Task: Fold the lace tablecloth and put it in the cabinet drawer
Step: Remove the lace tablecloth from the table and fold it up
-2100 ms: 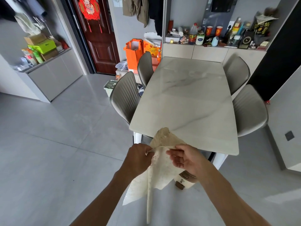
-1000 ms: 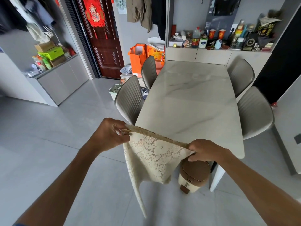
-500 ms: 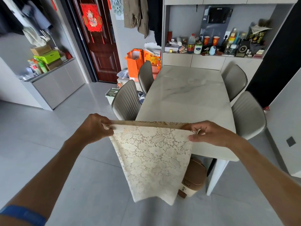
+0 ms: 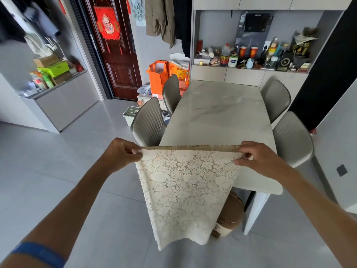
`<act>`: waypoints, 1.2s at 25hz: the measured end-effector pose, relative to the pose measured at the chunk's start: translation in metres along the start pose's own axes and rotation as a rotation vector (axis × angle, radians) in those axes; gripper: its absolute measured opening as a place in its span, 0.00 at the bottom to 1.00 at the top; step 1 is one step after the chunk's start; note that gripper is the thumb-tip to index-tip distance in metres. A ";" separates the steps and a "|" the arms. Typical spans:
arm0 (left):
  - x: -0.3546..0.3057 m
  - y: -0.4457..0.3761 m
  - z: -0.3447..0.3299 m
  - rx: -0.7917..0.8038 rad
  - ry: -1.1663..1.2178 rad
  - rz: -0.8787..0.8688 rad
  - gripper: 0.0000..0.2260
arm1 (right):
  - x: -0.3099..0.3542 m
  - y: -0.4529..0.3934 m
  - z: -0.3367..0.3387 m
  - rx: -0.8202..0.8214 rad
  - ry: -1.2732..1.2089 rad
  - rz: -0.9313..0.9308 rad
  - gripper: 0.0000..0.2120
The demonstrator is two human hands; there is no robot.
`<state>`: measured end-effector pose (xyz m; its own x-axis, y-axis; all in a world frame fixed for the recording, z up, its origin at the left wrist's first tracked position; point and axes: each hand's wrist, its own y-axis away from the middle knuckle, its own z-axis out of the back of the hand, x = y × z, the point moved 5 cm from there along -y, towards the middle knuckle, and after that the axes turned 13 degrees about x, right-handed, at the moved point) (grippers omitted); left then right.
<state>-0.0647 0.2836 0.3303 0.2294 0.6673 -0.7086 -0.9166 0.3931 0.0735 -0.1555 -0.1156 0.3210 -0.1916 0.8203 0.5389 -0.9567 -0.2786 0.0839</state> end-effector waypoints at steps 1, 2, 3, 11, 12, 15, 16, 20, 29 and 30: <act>0.002 -0.001 -0.001 -0.001 0.062 0.014 0.06 | 0.000 0.000 0.004 -0.023 -0.044 0.001 0.14; 0.002 -0.001 -0.003 -0.001 0.112 0.015 0.05 | -0.001 0.000 0.007 -0.048 -0.071 -0.005 0.15; 0.000 -0.002 -0.005 -0.001 0.142 0.009 0.04 | -0.002 0.000 0.010 -0.083 -0.079 -0.021 0.14; -0.015 -0.011 -0.015 -0.070 0.065 -0.056 0.04 | 0.005 0.008 0.020 -0.377 0.241 -0.152 0.11; -0.017 -0.012 -0.016 -0.082 0.014 -0.087 0.06 | 0.009 0.010 0.019 -0.419 0.320 -0.126 0.07; -0.031 -0.011 -0.020 -0.143 -0.185 -0.161 0.08 | 0.018 0.017 0.019 -0.516 0.446 -0.121 0.02; -0.035 -0.011 -0.022 -0.167 -0.241 -0.174 0.08 | 0.018 0.019 0.020 -0.537 0.436 -0.139 0.02; -0.045 -0.006 -0.024 -0.233 -0.274 -0.175 0.04 | 0.020 0.027 0.021 -0.591 0.363 -0.218 0.05; -0.056 0.003 -0.051 -0.304 -0.585 -0.151 0.32 | 0.026 0.039 0.022 -0.522 0.517 -0.208 0.05; -0.058 0.004 -0.053 -0.328 -0.634 -0.173 0.35 | 0.023 0.040 0.021 -0.500 0.560 -0.208 0.05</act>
<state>-0.0994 0.2124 0.3347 0.4344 0.8895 -0.1418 -0.8780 0.3830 -0.2871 -0.1937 -0.1181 0.3546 0.0480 0.9981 0.0391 -0.9448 0.0580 -0.3223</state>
